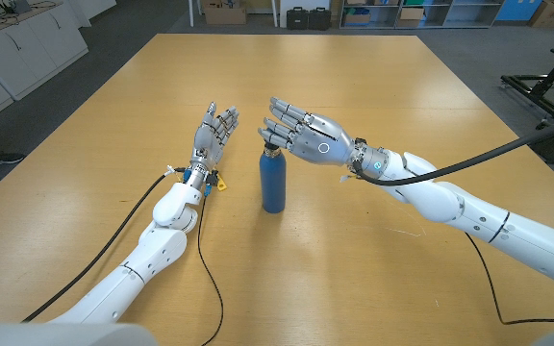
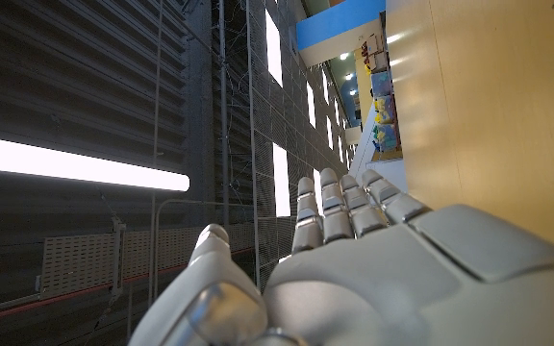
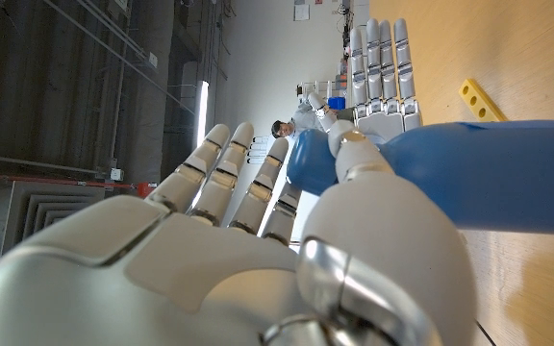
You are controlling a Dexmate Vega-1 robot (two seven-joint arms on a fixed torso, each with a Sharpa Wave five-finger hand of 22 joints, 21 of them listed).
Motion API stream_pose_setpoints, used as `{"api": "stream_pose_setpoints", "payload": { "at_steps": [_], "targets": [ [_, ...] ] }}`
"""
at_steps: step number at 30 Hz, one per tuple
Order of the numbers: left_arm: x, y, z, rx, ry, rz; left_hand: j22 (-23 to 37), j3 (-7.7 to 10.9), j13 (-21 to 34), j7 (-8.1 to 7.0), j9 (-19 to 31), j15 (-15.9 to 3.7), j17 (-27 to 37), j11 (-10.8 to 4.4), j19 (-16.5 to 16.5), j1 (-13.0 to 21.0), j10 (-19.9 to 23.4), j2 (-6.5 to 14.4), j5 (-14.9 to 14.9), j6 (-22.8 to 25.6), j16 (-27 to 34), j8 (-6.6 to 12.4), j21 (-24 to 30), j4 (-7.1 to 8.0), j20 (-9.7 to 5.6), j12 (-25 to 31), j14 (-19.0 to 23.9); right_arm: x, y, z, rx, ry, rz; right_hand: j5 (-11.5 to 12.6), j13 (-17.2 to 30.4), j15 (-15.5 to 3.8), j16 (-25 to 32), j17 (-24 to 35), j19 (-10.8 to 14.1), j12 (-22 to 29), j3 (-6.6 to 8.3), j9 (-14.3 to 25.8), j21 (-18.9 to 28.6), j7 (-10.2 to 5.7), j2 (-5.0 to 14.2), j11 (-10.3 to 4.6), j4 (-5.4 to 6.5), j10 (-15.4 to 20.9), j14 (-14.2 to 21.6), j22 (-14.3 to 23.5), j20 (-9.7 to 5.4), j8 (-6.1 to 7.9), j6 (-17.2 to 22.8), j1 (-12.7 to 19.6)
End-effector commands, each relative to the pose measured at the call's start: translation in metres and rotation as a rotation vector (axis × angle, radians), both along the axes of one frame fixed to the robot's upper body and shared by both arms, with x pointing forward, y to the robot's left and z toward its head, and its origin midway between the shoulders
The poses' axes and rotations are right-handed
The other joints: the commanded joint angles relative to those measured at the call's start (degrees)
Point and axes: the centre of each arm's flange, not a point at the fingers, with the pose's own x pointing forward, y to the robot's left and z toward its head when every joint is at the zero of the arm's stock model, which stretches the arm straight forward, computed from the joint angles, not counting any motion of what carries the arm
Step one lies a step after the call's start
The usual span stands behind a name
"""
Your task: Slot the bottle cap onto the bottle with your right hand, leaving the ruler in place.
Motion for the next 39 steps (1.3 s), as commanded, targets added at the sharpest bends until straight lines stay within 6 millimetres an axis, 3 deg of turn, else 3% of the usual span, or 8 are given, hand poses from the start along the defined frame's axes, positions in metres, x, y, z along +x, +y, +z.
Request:
{"api": "stream_pose_setpoints", "payload": {
  "at_steps": [1, 7, 17, 20, 23, 25, 30, 39],
  "targets": [
    [-0.001, 0.002, -0.003, -0.003, 0.001, -0.001, 0.2, 0.06, 0.2, 0.11, 0.3, 0.05, 0.1, -0.06, 0.3, 0.2, 0.5, 0.5, -0.1, 0.6, -0.2, -0.15, 0.0, -0.43, 0.15, -0.4, 0.5, -0.001, 0.004, -0.002, -0.006, -0.012, -0.017, 0.9, 0.4, -6.21, -0.2, 0.5, -1.1, -0.4, -0.08, 0.1, -0.6, 0.06, -1.18, 0.08, -0.37, -3.8, -2.7, 0.2, 0.27, -1.23, -3.2, -1.0],
    [-0.001, 0.002, -0.003, -0.002, 0.002, 0.0, 0.2, 0.07, 0.2, 0.08, 0.3, 0.06, 0.1, 0.0, 0.3, 0.2, 0.5, 0.5, -0.1, 0.6, -0.2, -0.18, 0.0, -0.44, 0.15, -0.3, 0.5, -0.001, 0.004, 0.0, 0.001, -0.018, -0.029, 1.6, 0.5, -4.83, -0.2, 0.7, -2.4, -0.4, -0.39, 0.0, -1.2, 0.15, -1.8, 0.13, -0.33, -8.2, -5.5, 0.2, 0.49, -3.07, -7.6, -2.3],
    [0.001, 0.001, -0.002, 0.001, 0.006, -0.004, 0.2, 0.08, 0.2, 0.1, 0.3, -0.06, 0.1, 0.02, 0.3, 0.2, 0.6, 0.5, -0.1, 0.6, -0.2, -0.22, 0.0, -0.46, 0.13, -0.4, 0.5, -0.002, 0.004, 0.006, 0.023, -0.025, -0.046, 2.2, 0.6, -4.18, 0.0, 0.7, -2.7, -0.3, -0.54, -0.1, -1.5, 0.48, -2.09, 0.38, -0.27, -10.4, -6.5, 0.2, 0.85, -4.61, -11.4, -3.3],
    [0.001, 0.001, -0.001, 0.001, 0.005, -0.006, 0.2, 0.08, 0.2, 0.1, 0.3, -0.08, 0.1, -0.02, 0.3, 0.2, 0.5, 0.5, -0.1, 0.6, -0.2, -0.24, 0.0, -0.46, 0.13, -0.4, 0.6, -0.003, 0.004, 0.008, 0.027, -0.024, -0.052, 2.4, 0.7, -3.62, 0.1, 0.7, -3.1, -0.3, -0.66, 0.0, -1.7, 1.33, -2.35, 0.6, -0.25, -11.7, -7.4, 0.2, 1.17, -5.35, -13.3, -3.9],
    [0.002, 0.0, -0.001, 0.001, 0.005, -0.006, 0.2, 0.09, 0.2, 0.09, 0.3, 0.07, 0.1, 0.01, 0.3, 0.2, 0.5, 0.5, -0.1, 0.6, -0.2, -0.23, 0.0, -0.47, 0.19, -0.4, 0.5, -0.004, 0.003, 0.01, 0.032, -0.022, -0.054, 2.9, 0.7, -3.07, 0.2, 0.6, -3.5, -0.6, -0.71, 0.0, -1.9, 3.82, -2.53, 1.77, -0.27, -14.6, -8.9, 0.1, 1.36, -6.7, -16.8, -4.5],
    [0.002, 0.001, -0.001, 0.001, 0.005, -0.006, 0.2, 0.09, 0.2, 0.12, 0.3, 0.09, 0.1, -0.04, 0.3, 0.2, 0.6, 0.5, -0.1, 0.7, -0.2, -0.23, 0.0, -0.47, 0.16, -0.4, 0.5, -0.005, 0.003, 0.012, 0.031, -0.019, -0.06, 3.0, 0.7, -2.71, 0.1, 0.6, -3.5, -0.6, -0.74, 0.0, -1.9, 4.37, -2.58, 2.06, -0.24, -15.2, -9.5, 0.1, 1.45, -7.05, -17.7, -4.7],
    [0.003, 0.002, -0.002, -0.002, 0.006, -0.008, 0.2, 0.1, 0.2, 0.12, 0.4, 0.01, 0.1, 0.01, 0.3, 0.2, 0.5, 0.5, -0.1, 0.7, -0.2, -0.25, 0.0, -0.49, 0.1, -0.4, 0.6, -0.008, 0.003, 0.015, 0.025, 0.003, -0.075, 3.1, 0.7, -1.99, 0.0, 0.5, -3.5, -0.6, -0.87, 0.0, -1.9, 5.26, -2.67, 2.3, -0.11, -16.1, -10.7, 0.1, 1.5, -7.39, -18.7, -5.3],
    [0.004, 0.003, -0.003, -0.004, 0.006, -0.01, 0.2, 0.11, 0.2, 0.13, 0.4, 0.05, 0.1, 0.06, 0.3, 0.2, 0.6, 0.5, -0.1, 0.7, -0.2, -0.32, 0.0, -0.5, 0.13, -0.4, 0.6, -0.008, 0.007, 0.018, 0.042, 0.01, -0.087, 3.2, 0.7, -1.78, 0.0, 0.5, -3.3, -0.3, -0.99, 0.1, -1.9, 5.45, -2.71, 2.25, 0.06, -16.0, -11.2, 0.2, 1.67, -7.38, -18.7, -5.7]
  ]
}}
